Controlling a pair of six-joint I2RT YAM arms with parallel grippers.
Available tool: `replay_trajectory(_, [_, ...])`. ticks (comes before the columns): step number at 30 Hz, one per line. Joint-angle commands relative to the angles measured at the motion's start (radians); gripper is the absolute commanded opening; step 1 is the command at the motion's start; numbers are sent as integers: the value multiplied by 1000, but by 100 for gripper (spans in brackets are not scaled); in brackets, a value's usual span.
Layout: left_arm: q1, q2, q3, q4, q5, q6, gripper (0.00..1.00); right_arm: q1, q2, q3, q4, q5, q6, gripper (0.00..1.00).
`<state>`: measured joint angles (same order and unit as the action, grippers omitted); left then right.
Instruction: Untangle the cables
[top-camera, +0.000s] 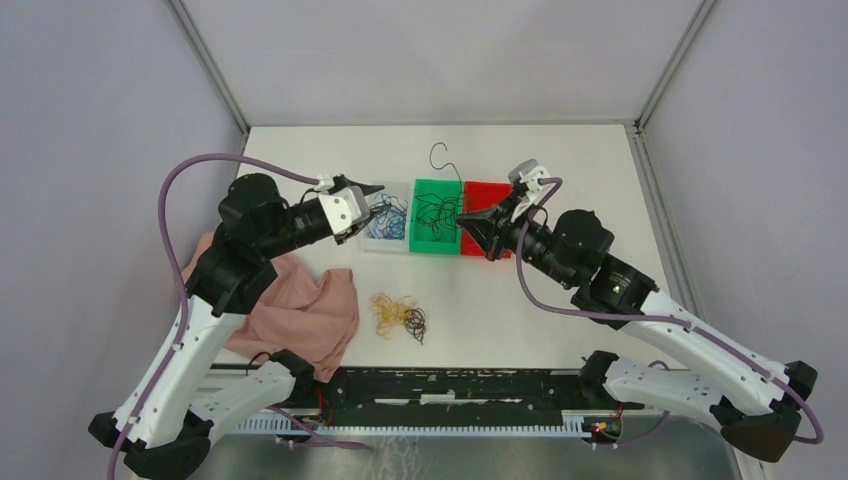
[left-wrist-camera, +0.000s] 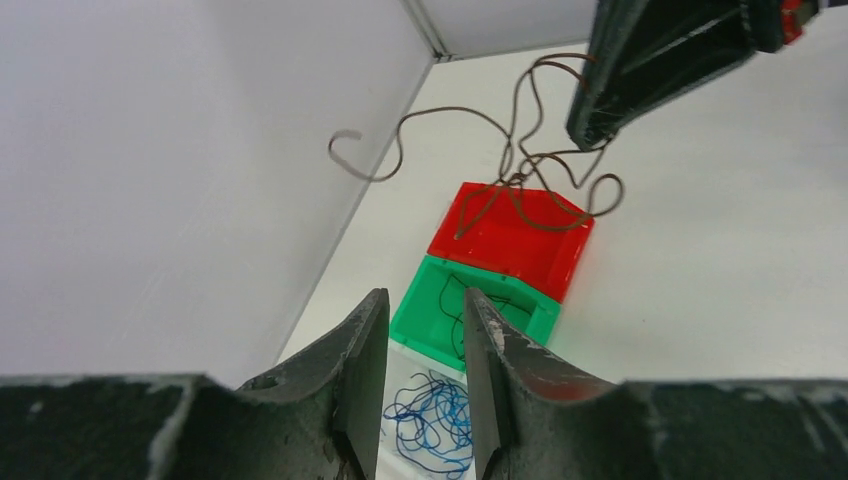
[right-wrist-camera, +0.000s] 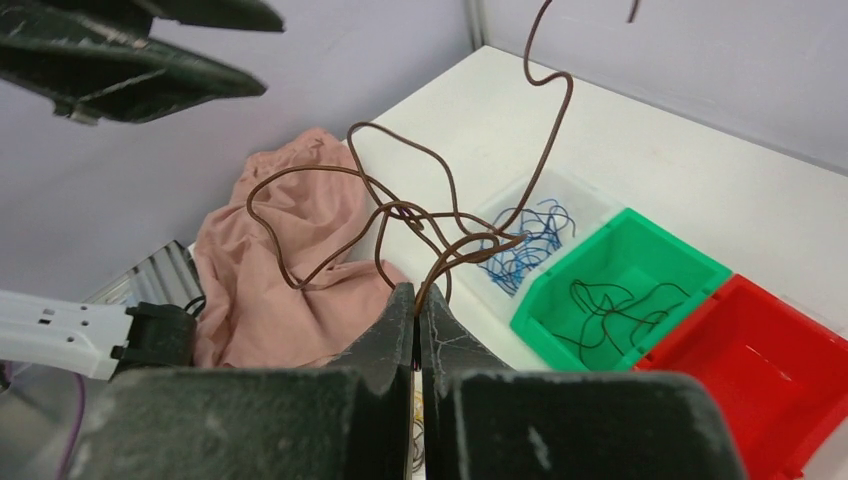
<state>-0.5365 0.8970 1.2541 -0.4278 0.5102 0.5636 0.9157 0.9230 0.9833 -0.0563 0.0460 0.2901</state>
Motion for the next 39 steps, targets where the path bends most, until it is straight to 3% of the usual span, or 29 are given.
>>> replay_trajectory(1, [0,-16,-1,-78,63,76,41,-55,-22,18,-38,3,-14,0])
replay_trajectory(6, [0,-13,-2,-102,52,79,49,-126,-34,3,-74,3,-19,0])
replay_trajectory(14, [0,-2,7,-143,51,48,63,-233,59,-2,-222,188,-73,0])
replay_trajectory(19, [-1,8,-1,-169,73,36,74,-340,158,-49,-205,134,10,0])
replay_trajectory(32, [0,-7,-29,-177,76,52,77,-481,407,-39,-83,59,88,1])
replay_trajectory(34, [0,-7,-31,-177,77,52,77,-480,440,-20,-79,67,95,7])
replay_trajectory(39, [0,-7,-29,-178,73,53,77,-481,480,6,-74,42,102,36])
